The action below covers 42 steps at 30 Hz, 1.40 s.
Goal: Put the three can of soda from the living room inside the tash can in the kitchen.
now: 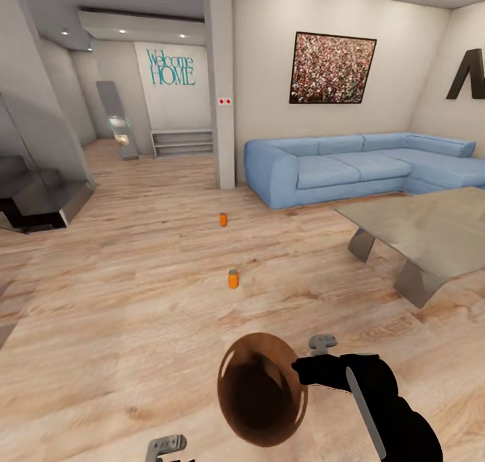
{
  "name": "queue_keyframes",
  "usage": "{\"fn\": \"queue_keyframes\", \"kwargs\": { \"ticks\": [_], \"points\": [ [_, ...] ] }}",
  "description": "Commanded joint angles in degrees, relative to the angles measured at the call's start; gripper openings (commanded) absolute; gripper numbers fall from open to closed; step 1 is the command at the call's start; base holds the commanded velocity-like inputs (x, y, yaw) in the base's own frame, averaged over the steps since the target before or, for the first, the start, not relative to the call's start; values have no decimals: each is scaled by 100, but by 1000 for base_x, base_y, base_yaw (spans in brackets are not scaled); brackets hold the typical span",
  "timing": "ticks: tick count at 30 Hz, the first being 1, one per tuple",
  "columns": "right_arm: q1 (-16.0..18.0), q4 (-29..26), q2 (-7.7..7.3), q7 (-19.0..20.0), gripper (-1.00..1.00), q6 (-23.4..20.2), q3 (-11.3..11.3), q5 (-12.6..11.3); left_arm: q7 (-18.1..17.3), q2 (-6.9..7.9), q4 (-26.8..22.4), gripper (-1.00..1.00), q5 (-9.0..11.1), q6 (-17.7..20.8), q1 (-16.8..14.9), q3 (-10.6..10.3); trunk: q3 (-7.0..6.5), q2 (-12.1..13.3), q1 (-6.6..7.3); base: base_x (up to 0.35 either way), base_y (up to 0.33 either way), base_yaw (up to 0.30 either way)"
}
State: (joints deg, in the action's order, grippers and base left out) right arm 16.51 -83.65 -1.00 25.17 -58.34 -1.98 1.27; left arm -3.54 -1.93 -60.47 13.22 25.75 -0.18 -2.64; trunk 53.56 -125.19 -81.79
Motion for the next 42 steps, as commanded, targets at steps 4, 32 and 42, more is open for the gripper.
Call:
{"fn": "queue_keyframes", "kwargs": {
  "ticks": [4, 32, 42],
  "points": [
    [1, -2, 3, 16, -100, -24, -1, -162, 2, 0, 0, 100, 0, 0, 0, 0, -1, 0, 0, 338, 0, 0],
    [1, -2, 3, 11, -100, -31, 28, -162, 12, 0, 0, 100, -1, 0, 0, 0, -1, 0, 0, 338, 0, 0],
    [1, 1, 3, 14, -100, -46, 20, -162, 19, 0, 32, 100, 2, -3, 0, 0, -1, 0, 0, 338, 0, 0]
  ]
}}
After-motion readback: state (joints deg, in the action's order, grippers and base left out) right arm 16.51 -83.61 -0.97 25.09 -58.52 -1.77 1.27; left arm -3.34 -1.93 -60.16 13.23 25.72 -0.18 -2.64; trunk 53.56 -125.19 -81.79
